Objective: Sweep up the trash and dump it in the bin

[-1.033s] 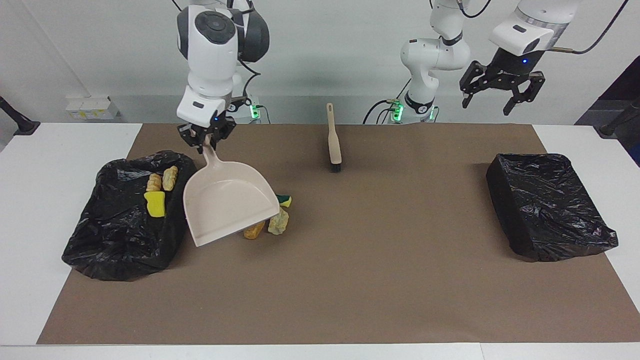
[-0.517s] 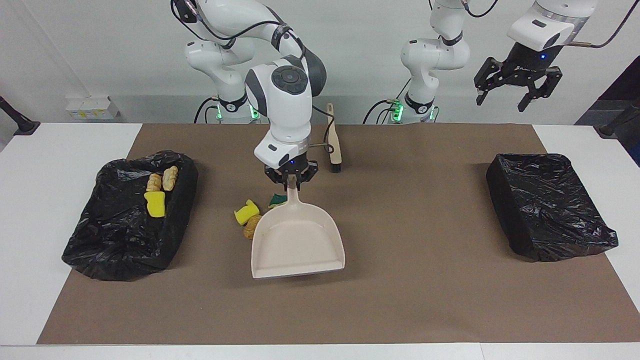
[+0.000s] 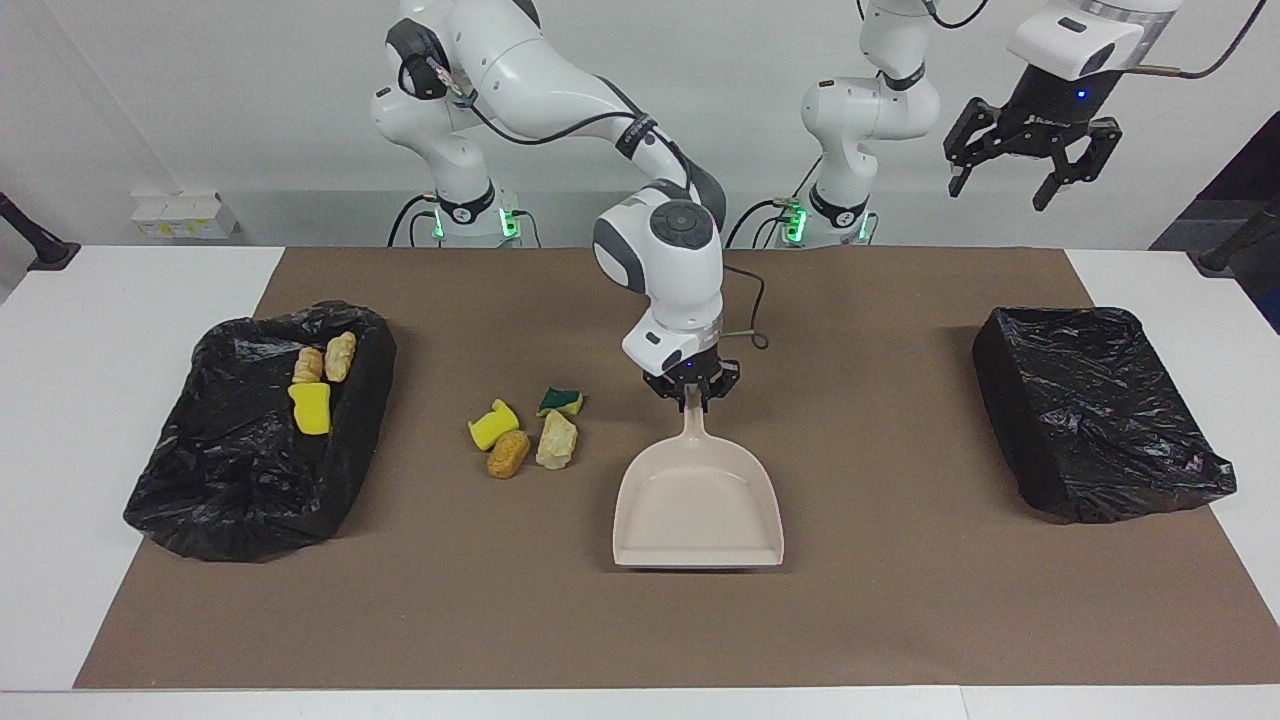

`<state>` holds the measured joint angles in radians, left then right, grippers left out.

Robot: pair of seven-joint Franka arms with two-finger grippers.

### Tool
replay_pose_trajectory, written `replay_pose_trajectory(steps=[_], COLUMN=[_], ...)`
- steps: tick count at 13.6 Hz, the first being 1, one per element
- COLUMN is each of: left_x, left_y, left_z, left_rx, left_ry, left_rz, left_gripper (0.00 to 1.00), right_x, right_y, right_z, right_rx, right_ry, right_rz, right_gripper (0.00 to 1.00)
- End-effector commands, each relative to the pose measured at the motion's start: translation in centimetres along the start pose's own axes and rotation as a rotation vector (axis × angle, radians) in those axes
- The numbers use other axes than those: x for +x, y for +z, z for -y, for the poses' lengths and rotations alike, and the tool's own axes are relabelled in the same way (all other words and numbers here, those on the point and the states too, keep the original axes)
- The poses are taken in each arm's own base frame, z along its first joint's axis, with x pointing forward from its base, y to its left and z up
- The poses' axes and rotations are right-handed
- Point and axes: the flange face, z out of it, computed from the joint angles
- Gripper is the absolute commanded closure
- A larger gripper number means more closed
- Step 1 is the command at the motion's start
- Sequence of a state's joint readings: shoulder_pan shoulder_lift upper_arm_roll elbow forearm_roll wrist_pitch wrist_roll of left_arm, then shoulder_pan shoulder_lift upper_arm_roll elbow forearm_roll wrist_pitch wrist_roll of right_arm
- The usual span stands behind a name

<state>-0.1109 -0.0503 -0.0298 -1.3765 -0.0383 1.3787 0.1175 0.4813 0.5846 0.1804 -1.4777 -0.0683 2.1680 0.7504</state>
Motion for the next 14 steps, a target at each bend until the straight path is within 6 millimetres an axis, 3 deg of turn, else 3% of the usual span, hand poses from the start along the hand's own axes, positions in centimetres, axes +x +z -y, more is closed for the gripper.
replay_pose_trajectory(steps=[1, 4, 7, 8, 9, 11, 14], left_x=[-0.8, -0.8, -0.8, -1.1, -0.8, -0.2, 2.1], left_y=[-0.1, -0.2, 0.2, 0.3, 0.4, 0.1, 1.2], left_z=[0.5, 0.5, -0.8, -0.9, -1.1, -1.0, -1.5], left_rx=[0.010, 0.012, 0.009, 0.011, 0.010, 0.014, 0.015], left_ry=[-0.010, -0.012, 0.026, 0.026, 0.024, 0.022, 0.033], left_rz=[0.012, 0.012, 0.010, -0.001, -0.021, -0.068, -0.123], left_gripper=[0.00, 0.00, 0.00, 0.00, 0.00, 0.00, 0.00], right_x=[0.9, 0.2, -0.5, -0.6, 0.0, 2.0, 0.8], right_y=[-0.3, 0.4, 0.7, 0.7, 0.2, -2.6, -7.5], right_z=[-0.5, -0.8, -1.2, -1.3, -1.9, -4.4, -4.6], right_rx=[-0.005, -0.026, -0.043, -0.047, -0.045, -0.026, -0.044], right_ry=[0.013, 0.008, 0.005, -0.001, 0.007, 0.056, 0.019], right_rz=[-0.012, 0.011, 0.027, 0.031, 0.027, 0.018, 0.023], right_gripper=[1.00, 0.94, 0.78, 0.52, 0.01, 0.00, 0.00])
